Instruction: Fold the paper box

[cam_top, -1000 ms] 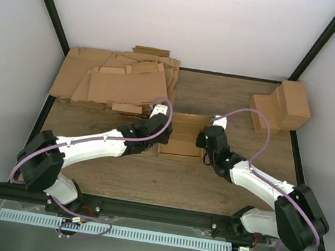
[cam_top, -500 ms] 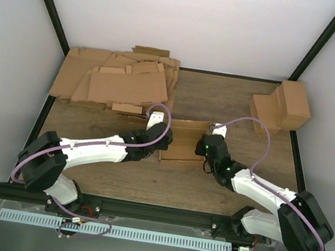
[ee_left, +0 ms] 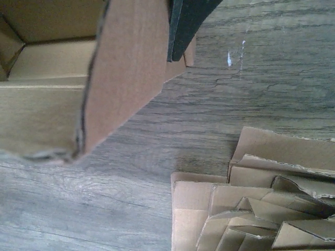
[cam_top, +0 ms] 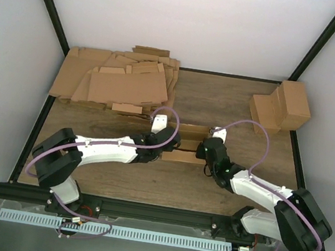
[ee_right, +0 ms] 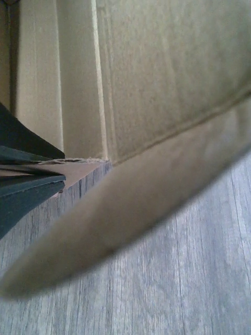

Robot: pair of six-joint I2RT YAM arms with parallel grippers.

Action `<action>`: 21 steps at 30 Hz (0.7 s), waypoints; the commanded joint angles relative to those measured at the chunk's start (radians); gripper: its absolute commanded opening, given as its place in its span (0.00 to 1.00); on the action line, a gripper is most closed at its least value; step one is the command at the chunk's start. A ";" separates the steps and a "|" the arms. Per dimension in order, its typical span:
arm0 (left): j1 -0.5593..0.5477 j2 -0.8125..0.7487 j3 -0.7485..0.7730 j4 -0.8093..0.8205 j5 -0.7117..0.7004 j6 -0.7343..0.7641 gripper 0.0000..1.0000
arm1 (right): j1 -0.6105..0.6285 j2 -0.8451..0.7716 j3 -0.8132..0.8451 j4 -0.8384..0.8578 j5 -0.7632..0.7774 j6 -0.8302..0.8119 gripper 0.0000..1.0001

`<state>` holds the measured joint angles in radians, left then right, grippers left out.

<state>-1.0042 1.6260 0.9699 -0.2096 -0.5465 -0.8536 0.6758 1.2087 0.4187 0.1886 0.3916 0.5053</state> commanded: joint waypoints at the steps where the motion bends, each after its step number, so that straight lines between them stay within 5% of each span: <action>1: -0.024 0.012 0.030 0.006 0.084 -0.024 0.04 | 0.021 0.017 0.037 -0.022 -0.040 -0.010 0.07; 5: -0.024 -0.004 0.027 -0.007 0.110 -0.022 0.06 | 0.021 -0.008 0.024 -0.021 -0.048 -0.021 0.06; 8: -0.024 -0.029 0.029 -0.038 0.130 -0.011 0.18 | 0.021 -0.028 0.004 -0.022 -0.045 -0.041 0.05; 15: -0.038 -0.128 0.048 -0.202 0.203 0.045 0.87 | 0.021 -0.050 -0.023 0.004 -0.064 -0.080 0.04; 21: -0.045 -0.312 0.035 -0.402 0.235 0.063 1.00 | 0.021 -0.016 -0.013 0.016 -0.068 -0.092 0.04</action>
<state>-1.0428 1.4254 0.9951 -0.4530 -0.3477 -0.8158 0.6849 1.1759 0.4026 0.1802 0.3344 0.4301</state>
